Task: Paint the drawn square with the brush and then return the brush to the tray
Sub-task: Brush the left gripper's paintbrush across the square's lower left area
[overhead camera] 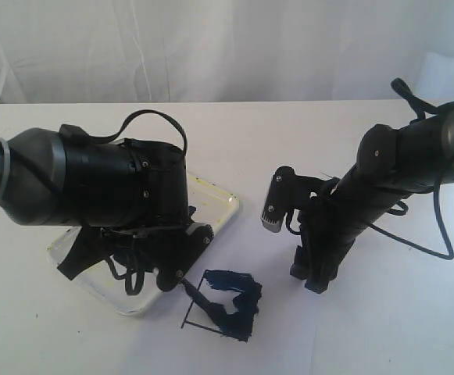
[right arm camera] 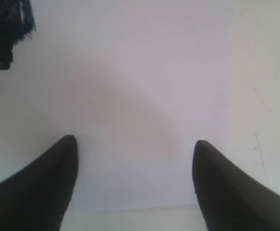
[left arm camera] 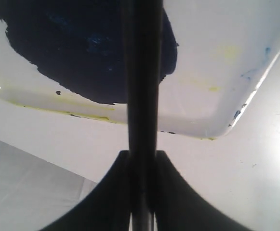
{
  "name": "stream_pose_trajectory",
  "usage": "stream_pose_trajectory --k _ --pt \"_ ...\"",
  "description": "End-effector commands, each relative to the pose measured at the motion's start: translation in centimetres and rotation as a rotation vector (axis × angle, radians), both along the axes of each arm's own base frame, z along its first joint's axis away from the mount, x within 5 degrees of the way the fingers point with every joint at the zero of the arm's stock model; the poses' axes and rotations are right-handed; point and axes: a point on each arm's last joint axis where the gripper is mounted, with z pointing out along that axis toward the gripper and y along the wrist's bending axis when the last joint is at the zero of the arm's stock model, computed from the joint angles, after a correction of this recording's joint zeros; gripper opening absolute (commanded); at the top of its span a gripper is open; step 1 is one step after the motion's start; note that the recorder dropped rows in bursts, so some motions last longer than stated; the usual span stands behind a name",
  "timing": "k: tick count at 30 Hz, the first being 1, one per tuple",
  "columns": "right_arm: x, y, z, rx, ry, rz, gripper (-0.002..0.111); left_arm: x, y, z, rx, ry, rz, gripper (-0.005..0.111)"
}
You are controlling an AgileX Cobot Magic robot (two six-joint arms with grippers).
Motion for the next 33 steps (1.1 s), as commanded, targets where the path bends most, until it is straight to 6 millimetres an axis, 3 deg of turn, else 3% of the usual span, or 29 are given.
stream_pose_trajectory --k 1,22,33 --pt "0.0 -0.2 -0.3 -0.021 -0.004 0.016 0.063 -0.3 0.2 0.3 0.027 -0.013 0.016 0.0" --pt "0.0 -0.2 -0.3 -0.021 -0.004 0.016 0.063 -0.4 1.6 0.4 0.123 0.003 0.116 0.0" --pt "0.0 -0.2 -0.3 -0.021 -0.004 0.016 0.063 -0.3 1.4 0.4 0.113 -0.002 0.1 0.0"
